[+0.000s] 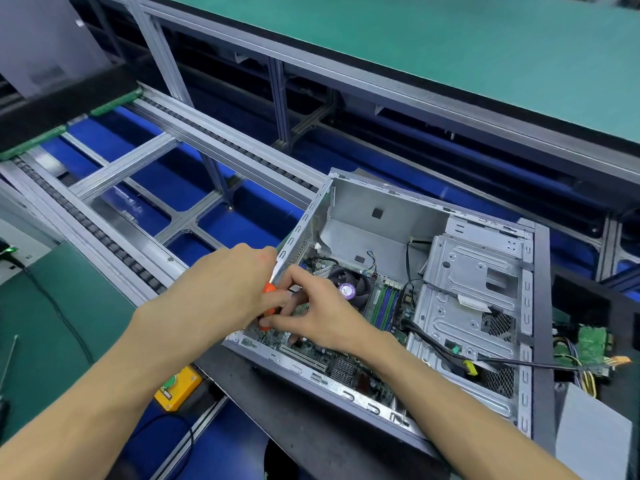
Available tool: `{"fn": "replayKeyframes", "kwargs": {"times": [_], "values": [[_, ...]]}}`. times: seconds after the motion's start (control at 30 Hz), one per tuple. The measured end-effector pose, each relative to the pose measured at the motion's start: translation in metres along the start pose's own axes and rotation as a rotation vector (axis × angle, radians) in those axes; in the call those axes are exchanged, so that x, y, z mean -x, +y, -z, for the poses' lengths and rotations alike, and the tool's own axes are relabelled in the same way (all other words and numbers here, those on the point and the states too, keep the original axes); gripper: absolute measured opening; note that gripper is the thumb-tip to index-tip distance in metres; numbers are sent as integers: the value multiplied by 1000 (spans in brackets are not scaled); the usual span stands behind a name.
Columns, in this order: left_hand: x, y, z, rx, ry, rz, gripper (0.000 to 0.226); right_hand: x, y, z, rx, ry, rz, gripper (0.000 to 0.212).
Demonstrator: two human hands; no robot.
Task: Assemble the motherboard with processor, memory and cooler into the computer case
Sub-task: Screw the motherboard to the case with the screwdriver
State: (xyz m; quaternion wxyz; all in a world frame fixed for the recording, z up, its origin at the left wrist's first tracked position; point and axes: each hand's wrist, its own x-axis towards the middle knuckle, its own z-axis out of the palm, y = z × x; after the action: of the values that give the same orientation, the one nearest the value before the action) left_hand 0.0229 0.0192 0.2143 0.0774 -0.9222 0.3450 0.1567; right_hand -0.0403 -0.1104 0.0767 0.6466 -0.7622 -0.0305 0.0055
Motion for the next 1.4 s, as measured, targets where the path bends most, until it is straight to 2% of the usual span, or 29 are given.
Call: {"fn": "replayKeyframes", "kwargs": {"times": [0.1, 0.2, 0.27, 0.33, 0.4, 0.5, 0.7, 0.77, 0.93, 1.17, 1.3, 1.4], "values": [[-1, -2, 3, 51, -90, -113, 16, 1, -3, -1, -65, 8, 6, 37], [-1, -1, 6, 72, -201, -196, 22, 1, -5, 0, -86, 23, 0, 36], [0, 2, 5, 57, -135, -157, 24, 0, -7, 1, -106, 15, -2, 33], [-2, 4, 3, -22, -43, -51, 40, 0, -8, 1, -118, 15, -3, 32], [-5, 5, 1, -53, 2, -5, 36, 0, -9, 0, -123, 9, -11, 32], [-6, 2, 3, -8, -43, -76, 19, 2, -12, 0, -127, -16, -2, 33], [-1, 1, 7, 52, -192, -253, 23, 6, -12, -1, -70, -38, 16, 25], [0, 3, 7, 59, -184, -250, 20, 6, -14, -1, -62, -37, 20, 23], [-4, 9, -1, 3, -67, -71, 29, 1, -10, -1, -85, -72, 46, 35], [-4, 3, 2, 36, -188, -230, 26, 4, -3, -3, -85, -127, -54, 21], [-5, 6, 2, 63, -261, -297, 27, 5, -2, -3, -22, -129, -68, 39], [-4, 8, 1, 54, -259, -263, 28, 7, -3, 0, -25, -144, -50, 23]]}}
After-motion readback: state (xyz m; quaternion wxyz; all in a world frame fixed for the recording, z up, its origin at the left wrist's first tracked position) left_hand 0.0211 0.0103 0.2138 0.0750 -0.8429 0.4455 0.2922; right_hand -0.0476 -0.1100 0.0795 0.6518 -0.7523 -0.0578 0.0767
